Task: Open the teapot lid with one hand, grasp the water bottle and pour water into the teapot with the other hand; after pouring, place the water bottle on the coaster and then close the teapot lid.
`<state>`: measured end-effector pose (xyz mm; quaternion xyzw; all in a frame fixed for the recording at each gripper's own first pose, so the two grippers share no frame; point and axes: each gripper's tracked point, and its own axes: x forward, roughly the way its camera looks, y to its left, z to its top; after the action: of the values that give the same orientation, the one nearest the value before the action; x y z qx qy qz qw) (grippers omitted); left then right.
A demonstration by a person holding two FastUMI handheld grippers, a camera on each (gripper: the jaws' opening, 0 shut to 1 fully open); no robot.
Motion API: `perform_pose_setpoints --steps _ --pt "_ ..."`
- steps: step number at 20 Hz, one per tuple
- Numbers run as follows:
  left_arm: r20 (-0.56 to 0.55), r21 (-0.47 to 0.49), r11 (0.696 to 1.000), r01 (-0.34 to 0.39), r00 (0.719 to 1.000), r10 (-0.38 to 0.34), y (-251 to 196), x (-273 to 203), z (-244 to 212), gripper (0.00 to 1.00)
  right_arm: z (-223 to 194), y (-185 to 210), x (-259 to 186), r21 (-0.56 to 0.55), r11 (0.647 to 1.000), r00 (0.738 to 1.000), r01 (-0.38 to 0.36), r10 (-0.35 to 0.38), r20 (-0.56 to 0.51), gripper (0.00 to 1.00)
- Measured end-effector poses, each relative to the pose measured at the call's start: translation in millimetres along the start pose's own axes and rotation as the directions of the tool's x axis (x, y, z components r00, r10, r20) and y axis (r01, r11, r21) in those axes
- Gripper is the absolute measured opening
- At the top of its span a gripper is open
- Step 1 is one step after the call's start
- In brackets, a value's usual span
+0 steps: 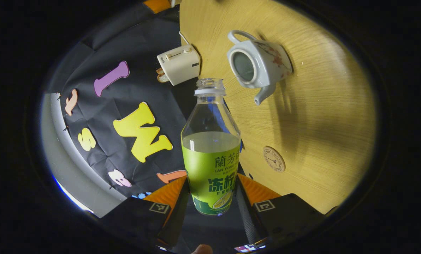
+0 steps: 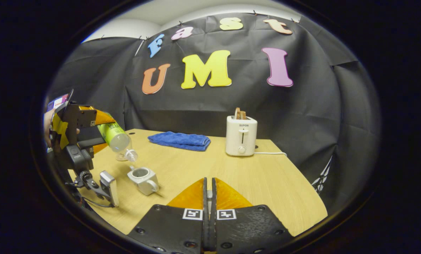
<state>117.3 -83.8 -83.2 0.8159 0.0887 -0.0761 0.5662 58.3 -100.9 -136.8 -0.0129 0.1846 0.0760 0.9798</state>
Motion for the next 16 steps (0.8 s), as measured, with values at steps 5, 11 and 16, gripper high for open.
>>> perform_pose_setpoints --steps 5,11,16 --pt "0.033 -0.164 0.986 0.026 0.999 -0.021 -15 3 3 0.72 5 1 0 -0.003 1.000 1.000 0.010 -0.010 0.001 0.00" --pt "0.075 -0.461 0.883 0.087 0.995 -0.059 -27 -11 -12 0.72 25 19 -3 -0.039 0.999 1.000 0.007 -0.006 0.023 0.00" --pt "0.087 -0.704 0.701 0.112 0.994 -0.071 -41 -25 -42 0.72 44 53 4 -0.082 0.996 0.999 -0.019 0.022 0.042 0.00"
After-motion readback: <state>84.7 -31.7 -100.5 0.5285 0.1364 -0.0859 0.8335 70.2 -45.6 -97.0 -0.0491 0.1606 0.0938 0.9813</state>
